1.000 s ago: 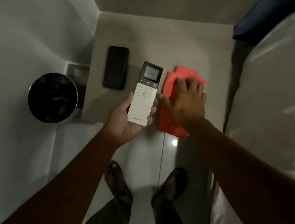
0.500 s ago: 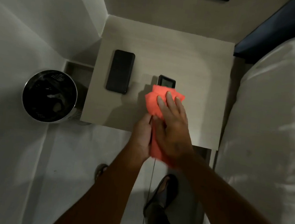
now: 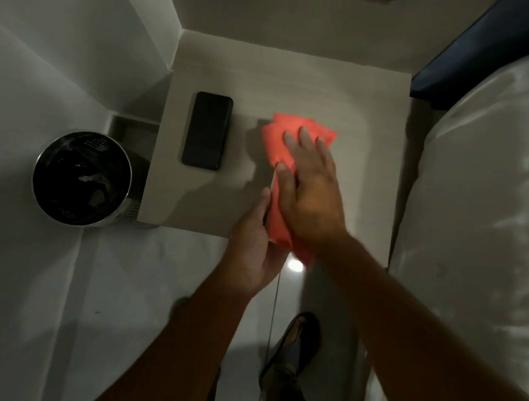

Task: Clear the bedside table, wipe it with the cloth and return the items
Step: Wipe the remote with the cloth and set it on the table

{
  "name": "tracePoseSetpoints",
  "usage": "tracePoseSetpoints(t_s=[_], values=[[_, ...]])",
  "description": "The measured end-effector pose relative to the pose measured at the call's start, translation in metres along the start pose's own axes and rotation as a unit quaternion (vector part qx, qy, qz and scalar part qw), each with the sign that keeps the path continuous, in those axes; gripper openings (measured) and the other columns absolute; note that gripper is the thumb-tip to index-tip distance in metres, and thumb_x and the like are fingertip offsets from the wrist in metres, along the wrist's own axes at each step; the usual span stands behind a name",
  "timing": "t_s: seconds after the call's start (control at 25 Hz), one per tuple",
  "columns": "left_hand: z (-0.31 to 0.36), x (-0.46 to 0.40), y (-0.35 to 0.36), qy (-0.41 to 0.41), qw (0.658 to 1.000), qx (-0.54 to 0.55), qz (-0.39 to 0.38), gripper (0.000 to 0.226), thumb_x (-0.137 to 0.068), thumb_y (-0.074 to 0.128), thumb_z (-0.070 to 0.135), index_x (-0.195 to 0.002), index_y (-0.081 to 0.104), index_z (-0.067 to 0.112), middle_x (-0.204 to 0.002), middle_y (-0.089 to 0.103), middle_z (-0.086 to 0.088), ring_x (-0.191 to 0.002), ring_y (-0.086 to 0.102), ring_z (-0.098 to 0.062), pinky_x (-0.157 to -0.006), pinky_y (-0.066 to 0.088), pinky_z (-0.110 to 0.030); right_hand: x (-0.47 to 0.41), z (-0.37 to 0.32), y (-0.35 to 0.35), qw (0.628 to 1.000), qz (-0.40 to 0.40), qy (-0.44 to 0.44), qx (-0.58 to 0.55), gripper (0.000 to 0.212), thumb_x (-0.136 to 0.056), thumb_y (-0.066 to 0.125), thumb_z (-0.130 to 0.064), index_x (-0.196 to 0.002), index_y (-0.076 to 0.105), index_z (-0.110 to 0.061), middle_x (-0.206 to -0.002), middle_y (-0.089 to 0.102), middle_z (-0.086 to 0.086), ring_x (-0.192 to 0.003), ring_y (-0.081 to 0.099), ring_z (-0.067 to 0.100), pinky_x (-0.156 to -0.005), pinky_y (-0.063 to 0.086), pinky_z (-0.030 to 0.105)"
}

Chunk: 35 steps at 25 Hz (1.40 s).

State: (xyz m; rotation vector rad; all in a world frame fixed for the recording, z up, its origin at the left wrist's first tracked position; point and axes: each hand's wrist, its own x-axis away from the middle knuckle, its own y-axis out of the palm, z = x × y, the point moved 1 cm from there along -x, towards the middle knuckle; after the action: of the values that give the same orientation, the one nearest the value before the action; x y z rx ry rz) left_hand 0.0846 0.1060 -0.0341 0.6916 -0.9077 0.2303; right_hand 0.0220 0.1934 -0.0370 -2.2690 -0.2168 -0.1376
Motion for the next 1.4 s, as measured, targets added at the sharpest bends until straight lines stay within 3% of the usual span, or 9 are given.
tracePoseSetpoints(t_s=[0.12, 0.24, 0.4, 0.48, 0.64, 0.76, 1.12, 1.28, 1.4], values=[[0.017, -0.022, -0.009, 0.003, 0.999, 0.037, 0.019, 0.041, -0.104, 0.047, 0.045, -0.105, 0.075, 0.015, -0.092, 0.077, -0.013, -0.078, 0.076, -0.022, -0.075, 0.059, -0.036, -0.045, 0.039, -0.02, 0.994, 0.051, 0.047, -0.083, 0.052, -0.101, 0.04, -0.036, -0.148, 0.042, -0.015, -0.151, 0.046, 0.013, -0.141, 0.041, 0.03, -0.119, 0.031, 0.047], [0.042, -0.065, -0.009, 0.036, 0.997, -0.011, 0.067, 0.044, -0.101, 0.054, 0.047, -0.116, 0.067, 0.008, -0.086, 0.072, -0.012, -0.063, 0.068, -0.02, -0.054, 0.051, -0.027, -0.021, 0.075, -0.028, 0.994, -0.002, 0.068, 0.08, 0.053, -0.101, 0.039, -0.035, -0.15, 0.04, -0.013, -0.155, 0.04, 0.017, -0.143, 0.035, 0.036, -0.121, 0.024, 0.045], [0.061, -0.097, -0.009, 0.087, 0.962, -0.222, 0.134, 0.052, -0.077, 0.088, 0.026, -0.119, 0.068, 0.004, -0.09, 0.073, -0.01, -0.062, 0.065, -0.016, -0.05, 0.052, -0.025, 0.023, 0.09, -0.019, 0.965, -0.098, 0.054, 0.239, 0.059, -0.101, 0.026, -0.053, -0.151, 0.035, -0.024, -0.161, 0.027, 0.015, -0.148, 0.022, 0.038, -0.12, 0.016, 0.051], [0.066, -0.097, -0.006, 0.085, 0.915, -0.359, 0.163, 0.061, -0.069, 0.093, 0.026, -0.117, 0.063, 0.004, -0.096, 0.073, -0.008, -0.064, 0.068, -0.015, -0.048, 0.057, -0.025, 0.015, 0.088, -0.023, 0.966, -0.064, 0.059, 0.245, 0.057, -0.098, 0.022, -0.053, -0.142, 0.048, -0.026, -0.152, 0.038, 0.015, -0.139, 0.033, 0.039, -0.114, 0.025, 0.052], [0.078, -0.091, -0.004, 0.093, 0.715, -0.668, 0.182, 0.072, -0.073, 0.082, 0.053, -0.123, 0.058, 0.007, -0.119, 0.07, -0.013, -0.096, 0.074, -0.033, -0.074, 0.066, -0.042, 0.004, 0.086, -0.027, 0.964, -0.06, 0.075, 0.246, 0.046, -0.102, 0.032, -0.046, -0.138, 0.05, -0.025, -0.147, 0.04, 0.015, -0.126, 0.041, 0.037, -0.103, 0.041, 0.048], [0.083, -0.088, 0.007, 0.081, 0.606, -0.778, 0.144, 0.076, -0.078, 0.065, 0.07, -0.119, 0.064, 0.007, -0.111, 0.071, -0.014, -0.093, 0.073, -0.035, -0.078, 0.065, -0.041, 0.002, 0.089, -0.027, 0.968, -0.048, 0.076, 0.234, 0.042, -0.101, 0.042, -0.042, -0.138, 0.048, -0.024, -0.146, 0.039, 0.014, -0.126, 0.042, 0.036, -0.101, 0.044, 0.047], [0.093, -0.079, 0.029, -0.019, 0.516, -0.849, 0.114, 0.091, -0.085, 0.05, 0.081, -0.13, 0.06, 0.003, -0.11, 0.073, -0.017, -0.084, 0.076, -0.029, -0.08, 0.065, -0.038, -0.006, 0.091, -0.036, 0.979, -0.058, 0.094, 0.171, 0.042, -0.092, 0.055, -0.035, -0.133, 0.054, -0.026, -0.138, 0.044, 0.012, -0.119, 0.045, 0.036, -0.098, 0.043, 0.043], [0.087, -0.052, 0.076, 0.059, 0.44, -0.888, 0.121, 0.085, -0.078, 0.053, 0.085, -0.099, 0.069, 0.004, -0.102, 0.075, -0.02, -0.089, 0.074, -0.036, -0.074, 0.057, -0.031, 0.024, 0.068, -0.096, 0.991, 0.083, 0.093, 0.044, 0.049, -0.086, 0.056, -0.035, -0.132, 0.058, -0.02, -0.131, 0.051, 0.014, -0.116, 0.05, 0.036, -0.1, 0.045, 0.041], [0.036, -0.011, 0.155, 0.194, 0.457, -0.866, 0.063, 0.069, -0.074, 0.062, 0.072, -0.084, 0.072, 0.004, -0.086, 0.075, -0.021, -0.087, 0.073, -0.038, -0.075, 0.059, -0.037, 0.083, 0.068, -0.172, 0.957, 0.272, 0.101, -0.002, 0.043, -0.086, 0.06, -0.026, -0.128, 0.061, -0.015, -0.126, 0.055, 0.012, -0.114, 0.053, 0.031, -0.099, 0.047, 0.041]])
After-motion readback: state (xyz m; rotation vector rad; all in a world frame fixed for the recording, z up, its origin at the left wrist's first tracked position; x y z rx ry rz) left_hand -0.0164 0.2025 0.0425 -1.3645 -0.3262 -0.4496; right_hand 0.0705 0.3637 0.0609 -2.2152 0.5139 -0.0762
